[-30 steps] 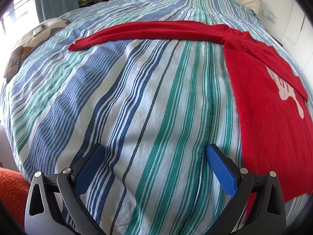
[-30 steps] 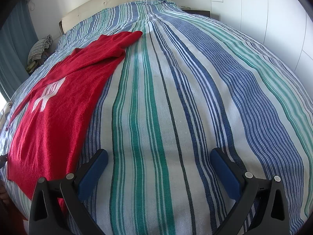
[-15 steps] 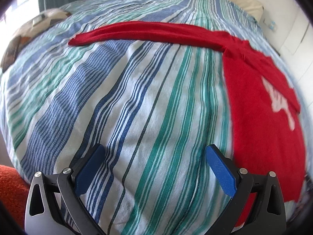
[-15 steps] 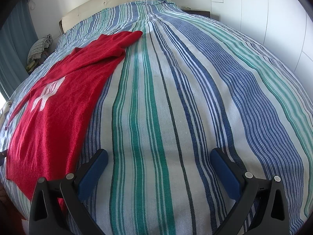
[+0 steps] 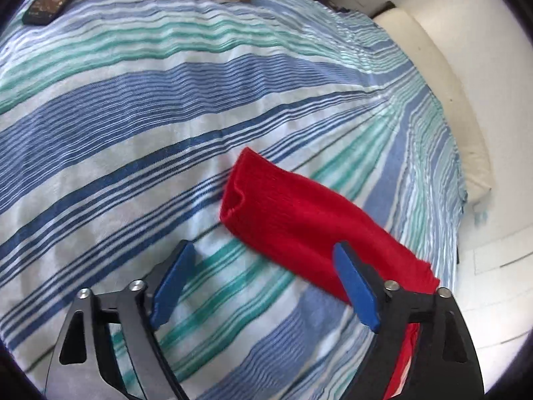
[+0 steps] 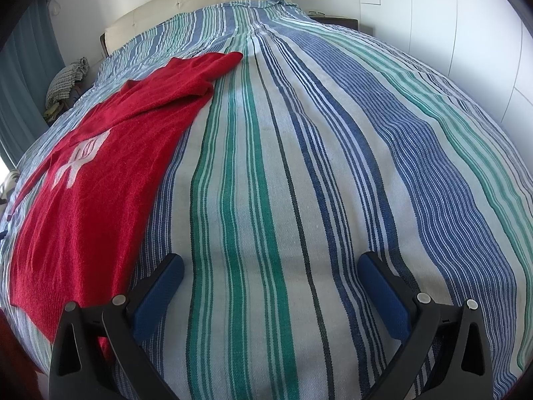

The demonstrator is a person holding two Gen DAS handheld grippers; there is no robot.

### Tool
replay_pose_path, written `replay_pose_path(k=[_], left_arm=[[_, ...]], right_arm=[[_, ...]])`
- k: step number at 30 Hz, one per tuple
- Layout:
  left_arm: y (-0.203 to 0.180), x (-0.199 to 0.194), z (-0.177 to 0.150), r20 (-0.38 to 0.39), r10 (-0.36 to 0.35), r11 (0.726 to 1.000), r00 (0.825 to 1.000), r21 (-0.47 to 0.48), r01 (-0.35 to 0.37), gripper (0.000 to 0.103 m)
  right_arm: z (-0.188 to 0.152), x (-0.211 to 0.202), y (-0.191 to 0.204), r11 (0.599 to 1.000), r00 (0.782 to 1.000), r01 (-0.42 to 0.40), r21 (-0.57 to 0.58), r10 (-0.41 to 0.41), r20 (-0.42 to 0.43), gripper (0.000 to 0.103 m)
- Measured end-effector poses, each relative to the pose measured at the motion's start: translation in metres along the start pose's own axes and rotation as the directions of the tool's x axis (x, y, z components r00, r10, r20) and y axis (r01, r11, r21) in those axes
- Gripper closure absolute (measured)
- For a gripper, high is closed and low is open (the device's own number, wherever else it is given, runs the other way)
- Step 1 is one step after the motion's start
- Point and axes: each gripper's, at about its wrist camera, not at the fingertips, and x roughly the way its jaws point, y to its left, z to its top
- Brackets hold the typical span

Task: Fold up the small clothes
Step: 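Grasp the other sleeve cuff with the left tool, then fold the sleeve across the sweater body and open the left tool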

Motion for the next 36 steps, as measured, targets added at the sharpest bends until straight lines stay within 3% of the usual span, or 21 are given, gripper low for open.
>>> replay_pose_path(k=[3, 4, 5, 9, 12, 14, 16, 20, 23, 25, 27, 28, 29, 34, 36], left_arm=[[0.001, 0.009, 0.004, 0.068, 0.021, 1.000, 0.997, 0.009, -0.021, 0.045], [-0.001, 0.009, 0.004, 0.083, 0.026, 0.999, 0.996, 0.026, -0.028, 0.066], [-0.004, 0.011, 0.005, 0.084, 0.033, 0.998, 0.996, 0.053, -0.038, 0.096], [-0.032, -0.004, 0.007, 0.117, 0.045, 0.984, 0.992, 0.169, -0.064, 0.100], [-0.088, -0.034, -0.006, 0.145, -0.031, 0.946, 0.989, 0.323, -0.018, 0.100], [-0.145, -0.052, -0.018, 0.128, -0.123, 0.902, 0.984, 0.427, 0.057, 0.100], [-0.214, -0.070, -0.042, 0.094, -0.224, 0.823, 0.970, 0.552, 0.136, 0.100], [-0.342, -0.088, -0.120, -0.036, -0.373, 0.617, 0.927, 0.736, 0.277, 0.100], [-0.404, -0.082, -0.191, -0.126, -0.412, 0.482, 0.903, 0.811, 0.333, 0.099], [-0.424, -0.069, -0.238, -0.180, -0.391, 0.424, 0.903, 0.835, 0.350, 0.094], [-0.428, -0.047, -0.278, -0.208, -0.327, 0.415, 0.922, 0.845, 0.338, 0.062], [-0.424, -0.034, -0.296, -0.217, -0.279, 0.420, 0.936, 0.849, 0.322, 0.026], [-0.411, -0.023, -0.312, -0.219, -0.240, 0.427, 0.946, 0.851, 0.305, 0.016], [-0.316, -0.007, -0.357, -0.301, -0.077, 0.459, 0.951, 0.836, 0.302, 0.017], [-0.261, -0.017, -0.353, -0.295, -0.029, 0.477, 0.955, 0.836, 0.273, 0.017]], right_arm=[[0.000, 0.001, 0.000, 1.000, 1.000, 0.004, -0.003, -0.004, -0.001, 0.000], [0.000, 0.001, 0.000, 1.000, 1.000, 0.004, -0.004, -0.004, -0.001, 0.000], [0.000, 0.001, 0.000, 1.000, 1.000, 0.004, -0.004, -0.004, -0.001, 0.000], [0.000, 0.000, 0.000, 1.000, 1.000, 0.004, -0.003, -0.004, -0.002, 0.000], [0.000, 0.001, 0.001, 1.000, 1.000, 0.007, -0.006, -0.007, -0.006, 0.000], [0.001, 0.002, 0.002, 1.000, 1.000, 0.013, -0.011, -0.013, -0.011, 0.000], [0.001, 0.003, 0.003, 1.000, 1.000, 0.019, -0.017, -0.019, -0.017, 0.000], [0.003, 0.004, 0.003, 1.000, 1.000, 0.017, -0.017, -0.018, -0.024, 0.000], [0.004, 0.005, 0.002, 1.000, 0.999, 0.017, -0.019, -0.017, -0.028, 0.000], [0.004, 0.005, 0.002, 1.000, 0.999, 0.016, -0.019, -0.016, -0.029, 0.000], [0.004, 0.005, 0.002, 1.000, 0.999, 0.016, -0.019, -0.016, -0.029, 0.000], [0.004, 0.005, 0.003, 1.000, 0.999, 0.016, -0.019, -0.017, -0.029, 0.000], [0.004, 0.005, 0.002, 1.000, 0.999, 0.016, -0.019, -0.017, -0.029, 0.000], [0.004, 0.005, 0.002, 1.000, 0.999, 0.017, -0.020, -0.017, -0.029, 0.000], [0.004, 0.005, 0.003, 1.000, 0.999, 0.019, -0.021, -0.019, -0.029, 0.000]])
